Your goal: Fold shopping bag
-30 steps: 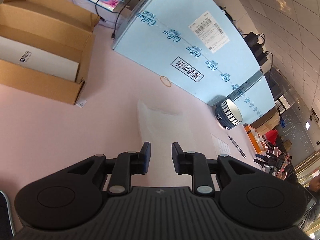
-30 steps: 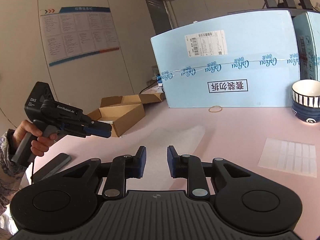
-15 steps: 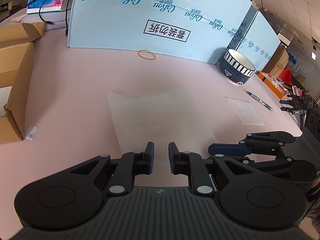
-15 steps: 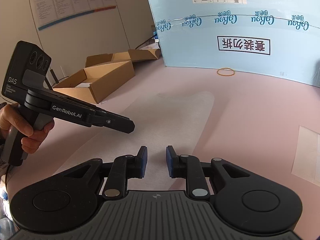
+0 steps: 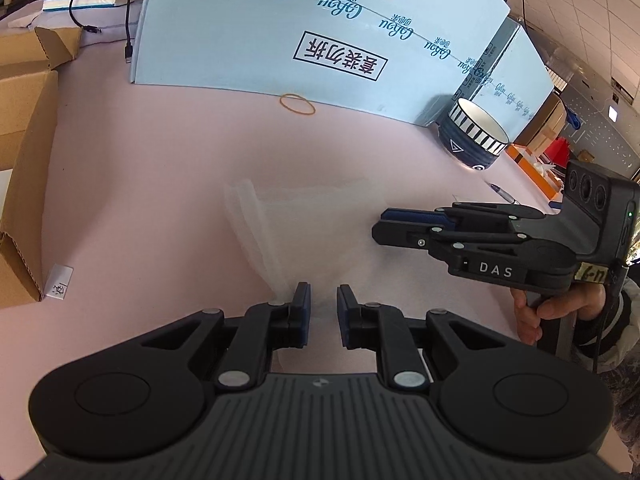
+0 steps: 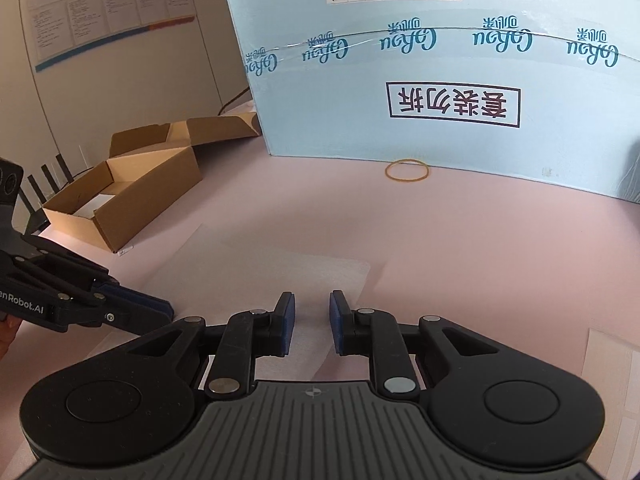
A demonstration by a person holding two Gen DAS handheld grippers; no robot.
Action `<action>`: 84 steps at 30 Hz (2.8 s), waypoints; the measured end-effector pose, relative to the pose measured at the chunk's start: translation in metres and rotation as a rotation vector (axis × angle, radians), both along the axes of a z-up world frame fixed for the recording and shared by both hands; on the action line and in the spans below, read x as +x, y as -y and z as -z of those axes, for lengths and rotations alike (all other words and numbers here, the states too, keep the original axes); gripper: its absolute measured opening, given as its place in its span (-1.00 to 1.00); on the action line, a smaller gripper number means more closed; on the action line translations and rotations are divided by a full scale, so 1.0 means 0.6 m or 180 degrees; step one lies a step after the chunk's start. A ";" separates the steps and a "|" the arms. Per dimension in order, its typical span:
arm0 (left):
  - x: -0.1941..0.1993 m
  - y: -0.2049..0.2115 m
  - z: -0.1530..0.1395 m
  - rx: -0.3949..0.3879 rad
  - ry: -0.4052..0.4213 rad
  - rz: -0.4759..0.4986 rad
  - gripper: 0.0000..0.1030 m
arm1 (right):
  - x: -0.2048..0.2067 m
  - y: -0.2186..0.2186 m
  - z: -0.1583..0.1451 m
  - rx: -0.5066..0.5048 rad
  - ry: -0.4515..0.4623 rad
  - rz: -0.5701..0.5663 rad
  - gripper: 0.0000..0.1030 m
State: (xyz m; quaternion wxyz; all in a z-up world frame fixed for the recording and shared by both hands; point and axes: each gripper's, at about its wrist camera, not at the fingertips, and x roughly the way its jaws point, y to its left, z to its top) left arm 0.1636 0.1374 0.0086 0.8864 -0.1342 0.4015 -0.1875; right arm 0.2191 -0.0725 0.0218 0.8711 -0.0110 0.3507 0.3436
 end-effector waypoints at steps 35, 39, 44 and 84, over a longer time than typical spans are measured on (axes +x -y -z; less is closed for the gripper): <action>0.038 0.216 -0.001 0.1335 0.0746 0.0364 -0.65 | -0.367 0.111 -0.025 0.0188 -0.0136 -0.0460 -0.47; 0.026 0.212 -0.015 0.1240 0.0803 0.0314 -0.67 | -0.387 0.135 -0.053 0.0316 0.0141 -0.0491 -0.45; -0.093 0.194 -0.095 0.1287 0.1485 0.0371 -0.40 | -0.447 0.157 -0.098 -0.0306 0.1273 -0.0769 -0.45; -0.386 0.211 -0.010 0.3507 0.1448 0.2757 0.66 | -0.473 0.086 -0.006 -0.2885 0.3288 -0.3923 0.04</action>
